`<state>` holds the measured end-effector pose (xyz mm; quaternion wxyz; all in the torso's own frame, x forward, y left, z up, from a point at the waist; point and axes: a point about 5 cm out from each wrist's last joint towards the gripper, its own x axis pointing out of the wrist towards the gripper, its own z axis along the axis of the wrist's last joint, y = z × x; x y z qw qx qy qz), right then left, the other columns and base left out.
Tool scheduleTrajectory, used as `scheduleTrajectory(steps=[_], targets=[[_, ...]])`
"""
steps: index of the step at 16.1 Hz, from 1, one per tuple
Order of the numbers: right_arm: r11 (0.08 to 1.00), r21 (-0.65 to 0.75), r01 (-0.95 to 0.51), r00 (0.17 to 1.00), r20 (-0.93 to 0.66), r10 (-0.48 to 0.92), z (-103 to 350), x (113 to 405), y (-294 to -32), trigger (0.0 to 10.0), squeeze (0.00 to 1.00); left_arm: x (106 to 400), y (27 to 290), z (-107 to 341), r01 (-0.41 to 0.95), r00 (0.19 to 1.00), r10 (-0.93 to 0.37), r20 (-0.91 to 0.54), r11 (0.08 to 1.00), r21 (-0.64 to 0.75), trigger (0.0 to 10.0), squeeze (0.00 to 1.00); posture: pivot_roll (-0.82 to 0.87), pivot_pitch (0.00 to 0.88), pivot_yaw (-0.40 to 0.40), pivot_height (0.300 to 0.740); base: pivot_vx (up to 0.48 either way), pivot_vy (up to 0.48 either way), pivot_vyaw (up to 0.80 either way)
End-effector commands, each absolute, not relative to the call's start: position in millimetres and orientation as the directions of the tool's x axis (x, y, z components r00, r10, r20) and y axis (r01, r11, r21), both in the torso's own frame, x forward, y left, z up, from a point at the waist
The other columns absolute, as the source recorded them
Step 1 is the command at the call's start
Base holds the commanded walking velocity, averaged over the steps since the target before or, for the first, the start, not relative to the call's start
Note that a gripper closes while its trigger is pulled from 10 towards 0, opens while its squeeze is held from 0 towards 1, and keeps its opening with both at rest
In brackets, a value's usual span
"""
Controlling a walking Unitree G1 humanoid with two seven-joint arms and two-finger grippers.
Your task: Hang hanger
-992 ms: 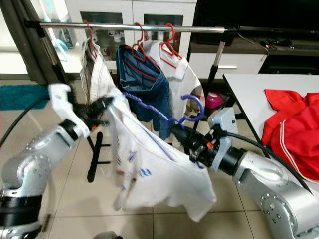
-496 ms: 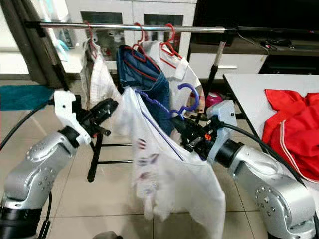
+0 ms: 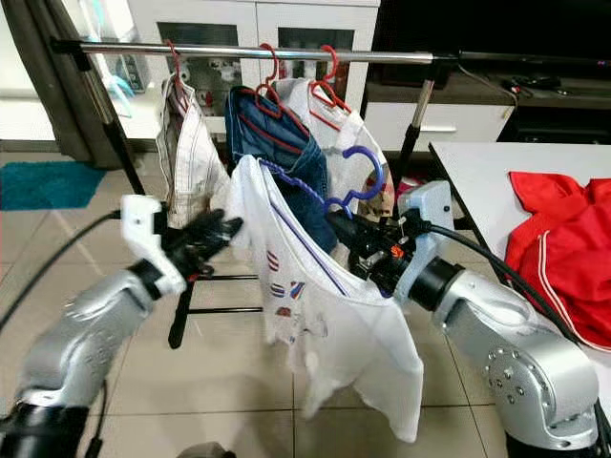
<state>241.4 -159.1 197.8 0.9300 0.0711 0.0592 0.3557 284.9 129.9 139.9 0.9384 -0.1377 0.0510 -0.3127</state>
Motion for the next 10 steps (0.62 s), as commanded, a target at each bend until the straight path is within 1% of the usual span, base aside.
scheduleTrajectory(steps=[1,3,4,5,7,10], targets=[[0.722,0.156,-0.673,0.729,-0.023,0.684,208.4,241.2,-155.8,0.0,0.0,287.2,125.5,139.3,0.591,0.783,-0.622,-0.009,0.748,-0.302,10.0,1.0,-0.02,0.0,-0.011,0.74,0.0,0.0,0.0],[0.717,0.15,-0.681,0.723,-0.018,0.69,211.4,240.7,-153.9,0.0,0.0,290.6,118.3,130.6,0.636,0.734,-0.678,-0.029,0.702,-0.32,10.0,1.0,-0.02,0.0,-0.011,0.74,0.0,0.0,0.0],[0.716,0.147,-0.683,0.722,-0.018,0.692,211.9,240.3,-153.7,0.0,0.0,291.9,115.5,128.7,0.654,0.713,-0.701,-0.029,0.679,-0.334,10.0,0.19,-0.03,0.0,-0.007,0.74,0.0,0.0,0.0],[0.715,0.144,-0.684,0.72,-0.018,0.693,212.5,239.8,-153.3,0.0,0.0,296.8,114.9,127.7,0.653,0.715,-0.699,-0.031,0.682,-0.329,10.0,0.0,-0.03,0.0,-0.005,0.74,0.0,0.0,0.0],[0.713,0.142,-0.687,0.718,-0.016,0.696,213.4,239.1,-152.7,0.0,0.0,303.7,115.3,126.2,0.642,0.726,-0.687,-0.032,0.694,-0.326,10.0,0.0,-0.03,0.0,-0.003,0.74,0.0,0.0,0.0],[0.705,0.142,-0.695,0.711,-0.013,0.703,214.7,237.9,-151.0,0.0,0.0,312.8,110.3,123.7,0.656,0.712,-0.702,-0.013,0.672,-0.342,10.0,0.0,-0.04,0.0,-0.003,0.74,0.0,0.0,0.0]])
